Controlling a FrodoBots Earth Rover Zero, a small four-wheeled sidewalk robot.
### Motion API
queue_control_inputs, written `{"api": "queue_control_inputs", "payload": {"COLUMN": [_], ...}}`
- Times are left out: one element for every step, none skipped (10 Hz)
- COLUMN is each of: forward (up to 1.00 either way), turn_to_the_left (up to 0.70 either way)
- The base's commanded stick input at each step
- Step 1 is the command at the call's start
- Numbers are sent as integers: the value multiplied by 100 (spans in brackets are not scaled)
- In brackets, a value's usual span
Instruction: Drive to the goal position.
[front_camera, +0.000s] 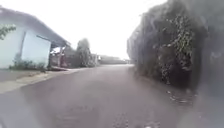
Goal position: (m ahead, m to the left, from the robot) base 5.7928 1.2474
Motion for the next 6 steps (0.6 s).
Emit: {"api": "queue_control_inputs", "payload": {"forward": [70,70,70,70,70,70], "turn_to_the_left": [0,0,0,0,0,0]}}
